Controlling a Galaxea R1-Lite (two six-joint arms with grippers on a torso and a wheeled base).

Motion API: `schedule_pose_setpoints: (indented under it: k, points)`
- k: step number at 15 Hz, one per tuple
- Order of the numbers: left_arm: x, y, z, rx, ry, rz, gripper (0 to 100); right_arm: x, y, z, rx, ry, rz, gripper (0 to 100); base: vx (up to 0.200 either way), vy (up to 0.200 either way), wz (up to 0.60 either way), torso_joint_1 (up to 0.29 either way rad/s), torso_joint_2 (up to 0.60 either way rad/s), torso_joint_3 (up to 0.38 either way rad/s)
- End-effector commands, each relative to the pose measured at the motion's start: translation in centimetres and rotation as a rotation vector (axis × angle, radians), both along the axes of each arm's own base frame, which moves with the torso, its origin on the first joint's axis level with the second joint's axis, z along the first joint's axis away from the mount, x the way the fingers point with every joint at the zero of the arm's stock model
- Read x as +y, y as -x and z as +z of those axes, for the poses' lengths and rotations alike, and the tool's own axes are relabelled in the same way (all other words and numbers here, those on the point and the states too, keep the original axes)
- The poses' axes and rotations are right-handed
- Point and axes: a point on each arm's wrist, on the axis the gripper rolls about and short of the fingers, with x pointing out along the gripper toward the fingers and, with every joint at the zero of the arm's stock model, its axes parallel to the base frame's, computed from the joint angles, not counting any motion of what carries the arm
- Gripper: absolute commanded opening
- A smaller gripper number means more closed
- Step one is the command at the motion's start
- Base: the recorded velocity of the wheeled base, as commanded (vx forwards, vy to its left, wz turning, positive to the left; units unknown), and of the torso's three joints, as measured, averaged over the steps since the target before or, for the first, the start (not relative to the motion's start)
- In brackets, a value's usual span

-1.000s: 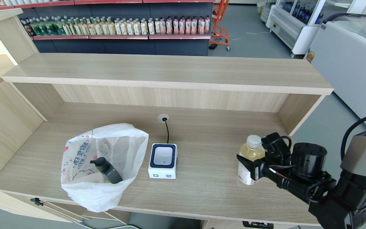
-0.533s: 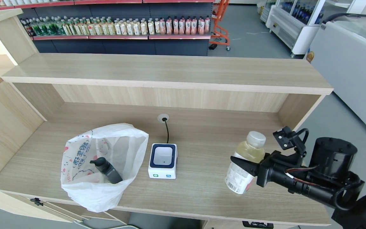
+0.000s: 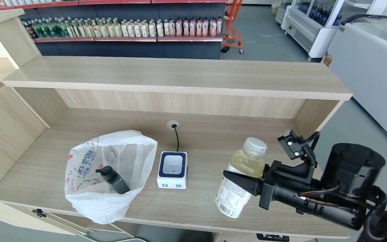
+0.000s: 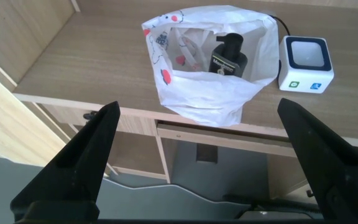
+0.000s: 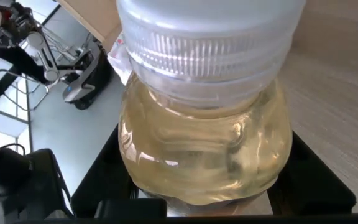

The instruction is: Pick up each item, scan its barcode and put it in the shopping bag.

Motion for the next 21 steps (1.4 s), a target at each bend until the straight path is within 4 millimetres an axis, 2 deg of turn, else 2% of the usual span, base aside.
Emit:
schedule_pose_setpoints:
  k: [1,4,7,11,15,21]
  points:
    - [0.0,0.0,0.0,-0.001,0.000,0.000,100,1.1,0.7,0.8,-0.010,-0.020,0.030,0,0.000,0.000,0.00,0.000,0.00,0.000]
    - [0.0,0.0,0.0,-0.001,0.000,0.000,100,2.6,1.9,0.2,0.016,-0.013,0.030,0,0.000,0.000,0.00,0.000,0.00,0.000]
    - [0.0,0.0,0.0,-0.001,0.000,0.000,100,3.2,2.2,1.0,0.023,-0.045,0.053,0,0.000,0.000,0.00,0.000,0.00,0.000]
    - [0.0,0.0,0.0,-0.001,0.000,0.000,100,2.8,2.8,1.2,0.062,-0.023,0.094,0,0.000,0.000,0.00,0.000,0.00,0.000]
    - [0.0,0.0,0.0,-0.001,0.000,0.000,100,2.2,3.6,2.3,0.106,-0.059,0.190,0,0.000,0.000,0.00,0.000,0.00,0.000]
    - [0.0,0.0,0.0,-0.001,0.000,0.000,100,1.6,3.3,2.1,0.126,-0.042,0.228,0,0.000,0.000,0.00,0.000,0.00,0.000]
